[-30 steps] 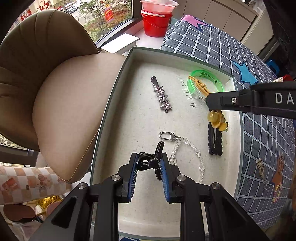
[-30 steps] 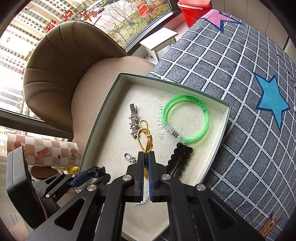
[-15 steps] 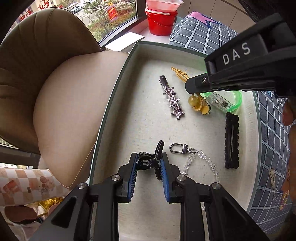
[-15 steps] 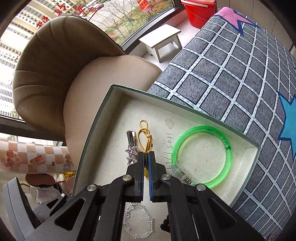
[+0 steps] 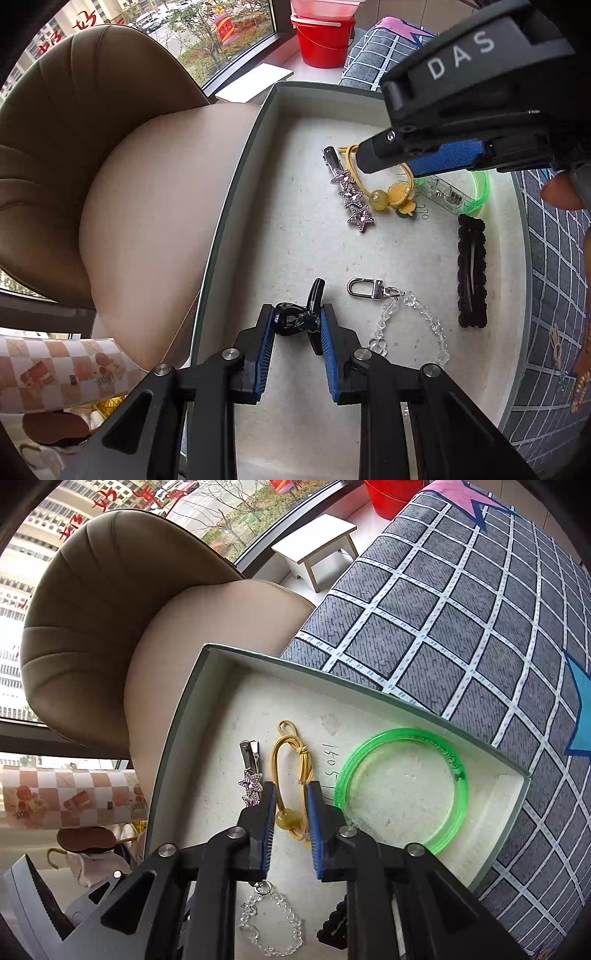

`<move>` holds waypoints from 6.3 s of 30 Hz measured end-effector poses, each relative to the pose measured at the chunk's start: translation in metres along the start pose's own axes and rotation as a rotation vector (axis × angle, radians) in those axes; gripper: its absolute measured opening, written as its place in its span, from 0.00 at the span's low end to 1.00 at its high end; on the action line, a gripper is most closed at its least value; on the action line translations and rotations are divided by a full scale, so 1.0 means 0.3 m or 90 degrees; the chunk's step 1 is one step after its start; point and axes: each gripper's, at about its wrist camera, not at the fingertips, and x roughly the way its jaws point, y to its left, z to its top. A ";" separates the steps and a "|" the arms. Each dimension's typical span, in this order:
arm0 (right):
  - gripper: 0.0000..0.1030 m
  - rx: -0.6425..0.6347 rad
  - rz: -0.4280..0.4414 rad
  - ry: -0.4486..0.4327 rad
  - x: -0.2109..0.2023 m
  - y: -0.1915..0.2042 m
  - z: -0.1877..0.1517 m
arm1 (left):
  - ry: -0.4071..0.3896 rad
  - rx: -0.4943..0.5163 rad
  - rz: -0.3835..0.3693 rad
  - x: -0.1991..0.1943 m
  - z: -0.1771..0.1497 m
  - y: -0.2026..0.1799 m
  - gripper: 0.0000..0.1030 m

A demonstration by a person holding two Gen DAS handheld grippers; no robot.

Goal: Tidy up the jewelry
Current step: 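Carry the claw clip and hair tie into the white box and open both tools, then move both tools back over the table toward the remaining jewelry, then grasp the beige bunny hair clip with the left tool while the right tool grasps the pink-yellow bead bracelet, then carry the bunny clip and bead bracelet into the white box and open both tools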

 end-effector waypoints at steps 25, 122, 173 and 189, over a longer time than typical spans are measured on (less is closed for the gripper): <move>0.84 0.194 -0.019 -0.109 -0.423 -0.357 -0.417 | -0.074 0.111 -0.002 -0.245 -0.009 -0.213 1.00; 0.09 0.213 -0.156 -0.134 -0.629 -0.536 -0.843 | -0.006 0.143 -0.145 -0.354 -0.163 -0.345 0.26; 0.09 0.012 -0.098 0.027 -0.022 0.001 -0.233 | 0.043 0.025 -0.010 -0.018 -0.175 0.018 0.26; 0.56 0.022 -0.061 0.014 -0.049 -0.012 -0.206 | 0.035 0.025 0.022 -0.065 -0.154 -0.001 0.26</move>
